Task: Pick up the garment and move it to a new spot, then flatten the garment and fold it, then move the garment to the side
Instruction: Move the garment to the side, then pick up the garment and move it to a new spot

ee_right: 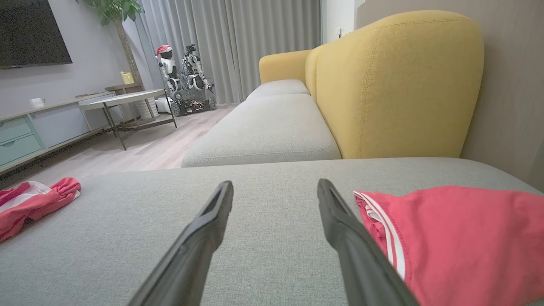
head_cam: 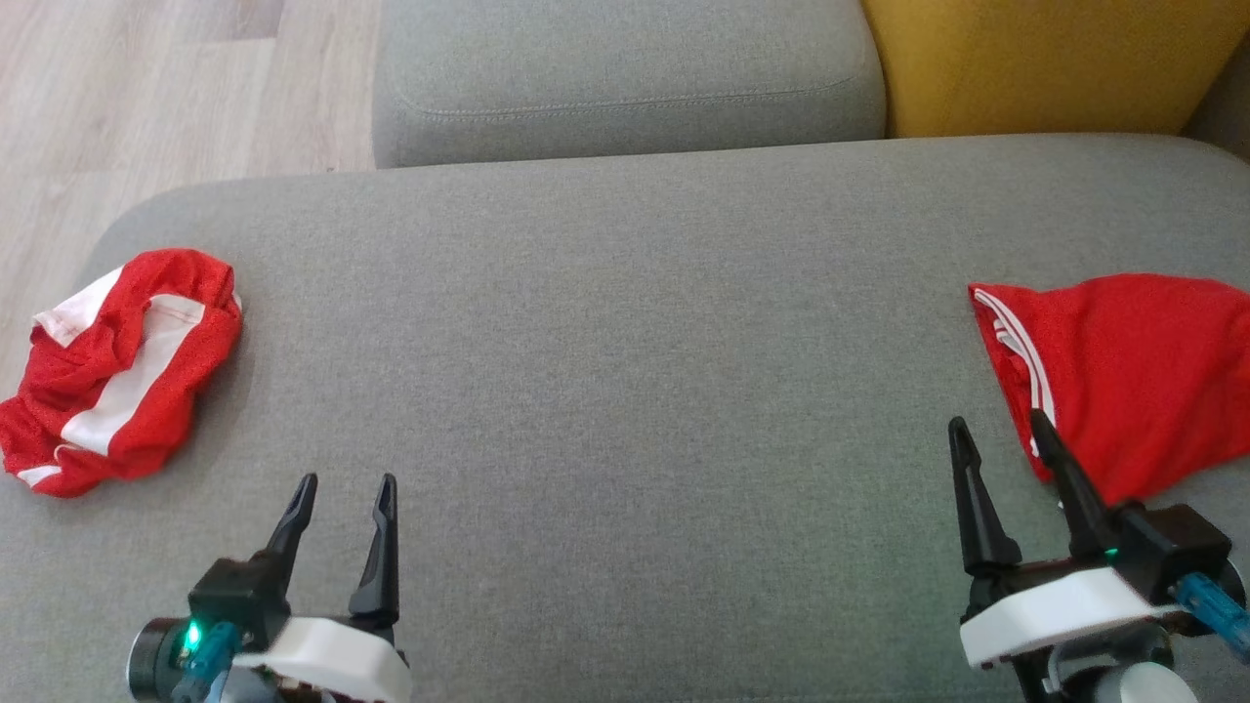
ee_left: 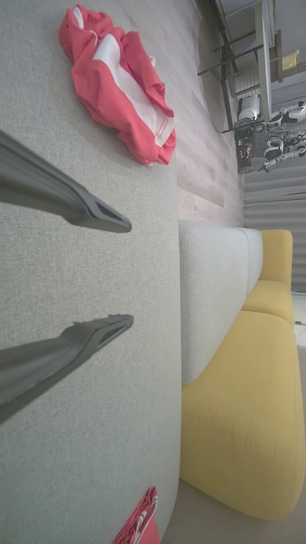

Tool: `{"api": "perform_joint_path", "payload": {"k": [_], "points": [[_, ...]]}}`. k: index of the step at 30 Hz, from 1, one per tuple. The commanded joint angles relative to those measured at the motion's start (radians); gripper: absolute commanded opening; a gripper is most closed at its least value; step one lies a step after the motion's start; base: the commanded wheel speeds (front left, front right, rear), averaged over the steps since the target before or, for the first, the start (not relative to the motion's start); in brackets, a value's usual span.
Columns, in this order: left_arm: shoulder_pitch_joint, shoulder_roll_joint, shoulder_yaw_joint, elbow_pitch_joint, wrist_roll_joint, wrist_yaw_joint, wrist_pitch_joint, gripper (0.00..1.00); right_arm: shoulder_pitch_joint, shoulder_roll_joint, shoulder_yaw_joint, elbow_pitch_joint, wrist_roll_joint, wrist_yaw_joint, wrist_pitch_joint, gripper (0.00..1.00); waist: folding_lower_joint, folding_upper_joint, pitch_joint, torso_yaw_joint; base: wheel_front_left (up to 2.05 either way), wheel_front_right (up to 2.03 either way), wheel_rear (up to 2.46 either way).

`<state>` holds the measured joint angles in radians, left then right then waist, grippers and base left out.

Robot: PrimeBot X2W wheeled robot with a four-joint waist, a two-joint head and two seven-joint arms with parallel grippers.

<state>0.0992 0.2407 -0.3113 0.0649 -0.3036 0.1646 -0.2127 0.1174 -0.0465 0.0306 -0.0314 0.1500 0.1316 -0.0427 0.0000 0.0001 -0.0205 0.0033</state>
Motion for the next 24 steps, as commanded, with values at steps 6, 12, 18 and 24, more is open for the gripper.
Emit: {"api": "perform_joint_path", "payload": {"k": [6, 12, 18, 24], "points": [[-0.036, 0.022, 0.030, -0.045, -0.011, 0.011, 0.002, 1.00, -0.014, -0.004, 0.022, -0.045, 0.018, -0.001, 0.004, 1.00, 0.0000, -0.0001, -0.010, -0.003, 0.00, 0.00, 0.00], [-0.036, 0.022, 0.025, -0.053, -0.011, 0.018, 0.007, 1.00, -0.014, -0.004, 0.023, -0.042, 0.023, -0.001, 0.002, 1.00, 0.0000, -0.0001, -0.014, -0.006, 0.00, 0.00, 0.00], [-0.039, 0.026, 0.022, -0.052, -0.014, 0.018, 0.007, 1.00, -0.015, -0.004, 0.021, -0.040, 0.023, -0.001, 0.002, 1.00, 0.0000, -0.0001, -0.013, -0.004, 0.00, 0.00, 0.00], [-0.045, 0.026, 0.021, -0.052, -0.015, 0.025, 0.007, 1.00, -0.014, -0.004, 0.015, -0.043, 0.024, -0.001, 0.004, 1.00, 0.0000, -0.0001, -0.013, 0.004, 0.00, 0.00, 0.00]]}}
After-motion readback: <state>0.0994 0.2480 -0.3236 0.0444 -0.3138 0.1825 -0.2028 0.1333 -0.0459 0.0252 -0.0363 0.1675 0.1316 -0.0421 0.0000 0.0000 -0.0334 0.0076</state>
